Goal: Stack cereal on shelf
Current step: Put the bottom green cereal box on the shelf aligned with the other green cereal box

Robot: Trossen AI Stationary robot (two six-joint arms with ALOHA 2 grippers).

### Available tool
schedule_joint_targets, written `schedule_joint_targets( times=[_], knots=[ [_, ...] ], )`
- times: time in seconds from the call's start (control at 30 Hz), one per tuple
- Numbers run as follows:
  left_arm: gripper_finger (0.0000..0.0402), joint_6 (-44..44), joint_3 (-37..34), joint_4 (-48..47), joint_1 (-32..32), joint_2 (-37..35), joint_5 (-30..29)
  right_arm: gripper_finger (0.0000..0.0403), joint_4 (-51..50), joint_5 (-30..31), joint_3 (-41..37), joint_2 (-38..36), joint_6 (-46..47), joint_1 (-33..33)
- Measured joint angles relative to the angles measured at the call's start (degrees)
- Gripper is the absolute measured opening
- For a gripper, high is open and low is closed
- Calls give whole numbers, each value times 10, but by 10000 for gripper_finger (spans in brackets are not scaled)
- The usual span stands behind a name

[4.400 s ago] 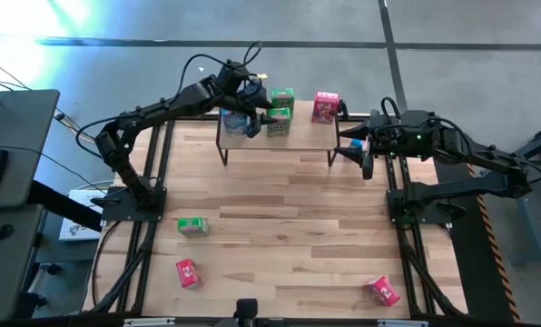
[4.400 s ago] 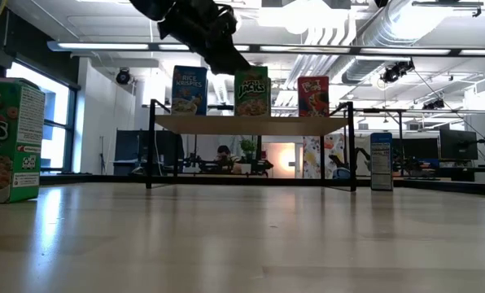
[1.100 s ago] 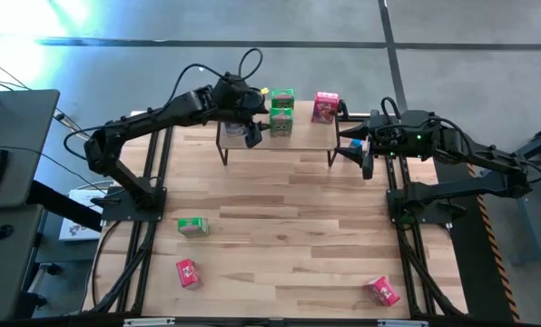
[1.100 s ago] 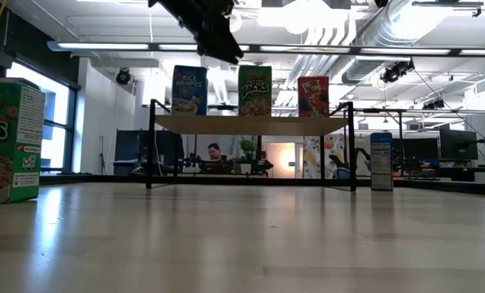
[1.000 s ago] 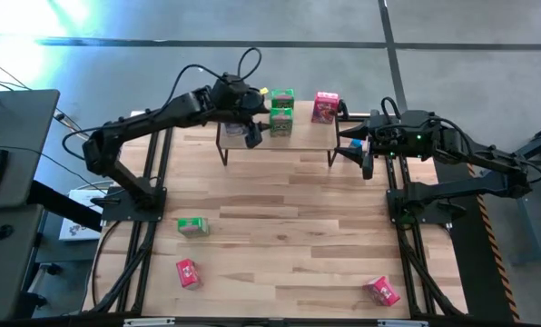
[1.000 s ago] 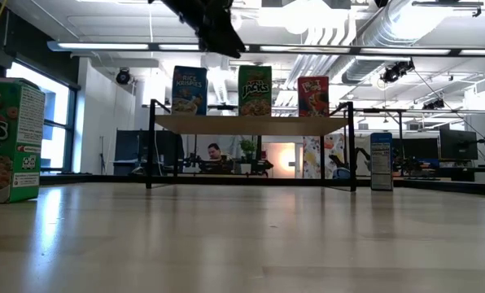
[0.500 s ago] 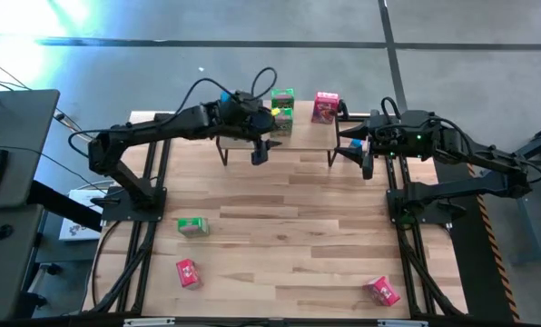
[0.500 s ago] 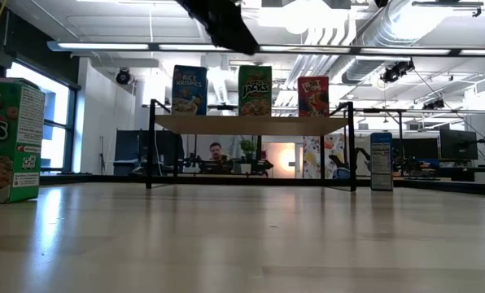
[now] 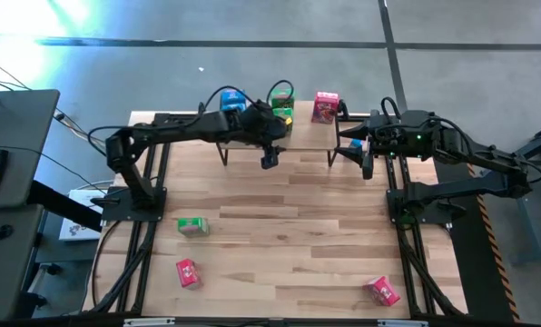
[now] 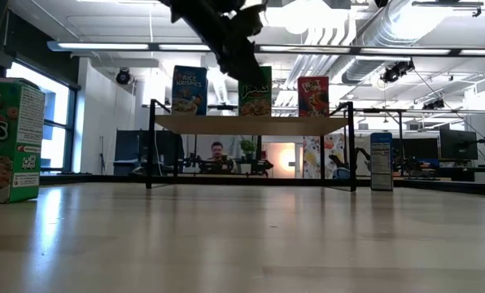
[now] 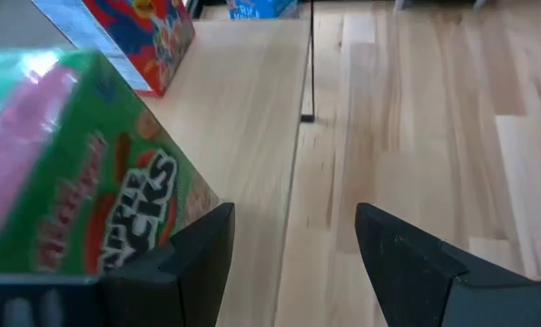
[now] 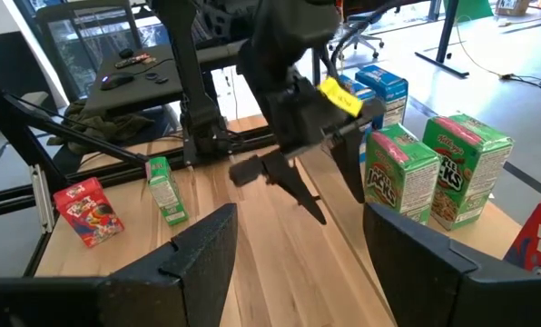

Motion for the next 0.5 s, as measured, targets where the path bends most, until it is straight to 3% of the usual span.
schedule_joint_targets(
  times=[0.5],
  knots=[
    [221, 0, 0, 12, -2, 10, -23, 232, 0, 0, 0, 0, 0, 0]
  ],
)
